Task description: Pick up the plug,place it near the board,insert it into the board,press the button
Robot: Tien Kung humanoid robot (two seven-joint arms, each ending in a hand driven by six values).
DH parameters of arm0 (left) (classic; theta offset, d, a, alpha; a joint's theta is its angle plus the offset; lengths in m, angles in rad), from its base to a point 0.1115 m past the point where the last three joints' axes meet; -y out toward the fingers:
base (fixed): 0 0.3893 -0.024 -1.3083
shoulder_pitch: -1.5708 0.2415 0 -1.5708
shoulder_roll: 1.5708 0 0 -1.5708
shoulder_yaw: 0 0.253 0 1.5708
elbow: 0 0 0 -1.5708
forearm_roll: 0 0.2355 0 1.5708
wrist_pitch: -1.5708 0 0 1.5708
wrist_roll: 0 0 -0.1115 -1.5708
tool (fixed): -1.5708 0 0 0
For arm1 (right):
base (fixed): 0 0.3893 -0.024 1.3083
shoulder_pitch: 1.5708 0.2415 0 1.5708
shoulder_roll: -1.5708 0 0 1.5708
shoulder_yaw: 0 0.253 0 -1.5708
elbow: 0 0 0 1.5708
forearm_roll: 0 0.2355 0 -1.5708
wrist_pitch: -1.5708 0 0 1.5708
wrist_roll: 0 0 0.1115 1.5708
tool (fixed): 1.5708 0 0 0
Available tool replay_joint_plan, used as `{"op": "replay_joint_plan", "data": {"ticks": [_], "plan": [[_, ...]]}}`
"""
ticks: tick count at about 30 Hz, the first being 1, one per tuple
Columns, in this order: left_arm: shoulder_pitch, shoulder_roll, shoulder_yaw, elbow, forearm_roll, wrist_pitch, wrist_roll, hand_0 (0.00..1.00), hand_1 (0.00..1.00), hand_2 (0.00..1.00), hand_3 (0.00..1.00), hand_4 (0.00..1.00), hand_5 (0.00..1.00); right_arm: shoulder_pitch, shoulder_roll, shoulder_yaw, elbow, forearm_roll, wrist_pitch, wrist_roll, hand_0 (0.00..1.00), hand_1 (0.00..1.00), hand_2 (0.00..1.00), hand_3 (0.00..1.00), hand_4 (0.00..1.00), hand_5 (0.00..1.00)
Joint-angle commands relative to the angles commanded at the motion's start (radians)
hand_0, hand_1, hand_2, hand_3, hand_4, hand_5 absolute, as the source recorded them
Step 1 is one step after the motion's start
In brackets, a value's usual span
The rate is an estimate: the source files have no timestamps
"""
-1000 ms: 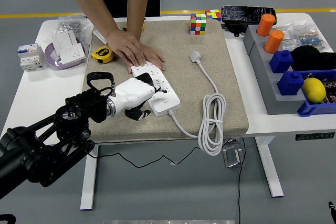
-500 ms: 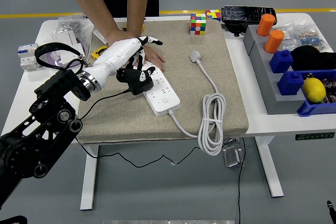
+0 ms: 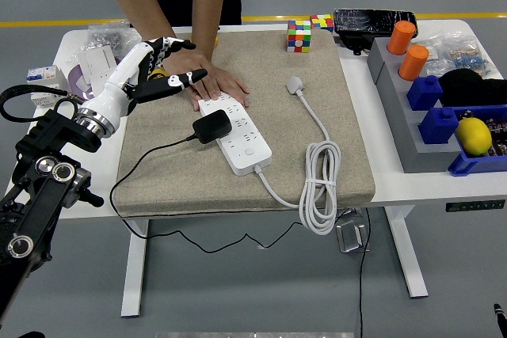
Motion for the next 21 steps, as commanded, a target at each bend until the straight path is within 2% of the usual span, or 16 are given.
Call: {"op": "replay_joint_plan", "data": {"ticks": [3, 4, 8, 9, 10, 15, 16, 21], "plan": [[0.001, -0.005, -0.019, 0.002, 0.008, -0.005, 0.005, 0.998, 0.998, 0.955, 0.964, 0.998, 0.612, 0.001, 0.000, 0.001, 0.000, 0.000, 0.000, 0.000, 0.939, 0.884, 0.830, 0.847, 0.998, 0.998], [0.000, -0.005, -0.024, 0.003, 0.014, -0.009, 0.008, 0.998, 0.998, 0.956, 0.969, 0.998, 0.649, 0.001, 0.000, 0.000, 0.000, 0.000, 0.000, -0.001, 0.939, 0.884, 0.830, 0.848, 0.998, 0.998], [-0.009, 0.000, -0.023, 0.005, 0.058, -0.016, 0.023, 0.998, 0.998, 0.956, 0.969, 0.998, 0.649, 0.001, -0.002, -0.002, -0.001, 0.002, 0.000, -0.001, 0.939, 0.884, 0.830, 0.848, 0.998, 0.998], [-0.014, 0.003, -0.020, 0.007, 0.089, -0.020, 0.028, 0.998, 0.998, 0.956, 0.969, 0.998, 0.649, 0.001, -0.003, -0.003, -0.001, 0.002, 0.000, -0.001, 0.939, 0.884, 0.830, 0.848, 0.998, 0.998], [-0.019, 0.005, -0.016, 0.010, 0.121, -0.024, 0.030, 0.930, 0.943, 0.907, 0.945, 0.998, 0.620, 0.001, -0.003, -0.003, -0.001, 0.002, 0.000, -0.001, 0.938, 0.883, 0.829, 0.848, 0.998, 0.998], [-0.071, 0.022, 0.013, 0.066, 0.326, -0.026, 0.004, 0.930, 0.943, 0.907, 0.945, 0.998, 0.620, 0.005, -0.004, -0.006, 0.000, 0.002, 0.000, -0.002, 0.938, 0.883, 0.829, 0.848, 0.998, 0.998], [-0.078, 0.025, 0.019, 0.073, 0.365, -0.027, -0.002, 0.906, 0.928, 0.907, 0.942, 0.998, 0.453, 0.005, -0.004, -0.007, 0.001, 0.002, 0.000, -0.001, 0.937, 0.883, 0.829, 0.848, 0.998, 0.998], [-0.109, 0.034, 0.062, 0.092, 0.573, -0.061, -0.015, 0.906, 0.928, 0.907, 0.942, 0.998, 0.453, 0.002, -0.006, -0.012, 0.000, 0.005, 0.000, -0.002, 0.937, 0.883, 0.829, 0.848, 0.998, 0.998]]}}
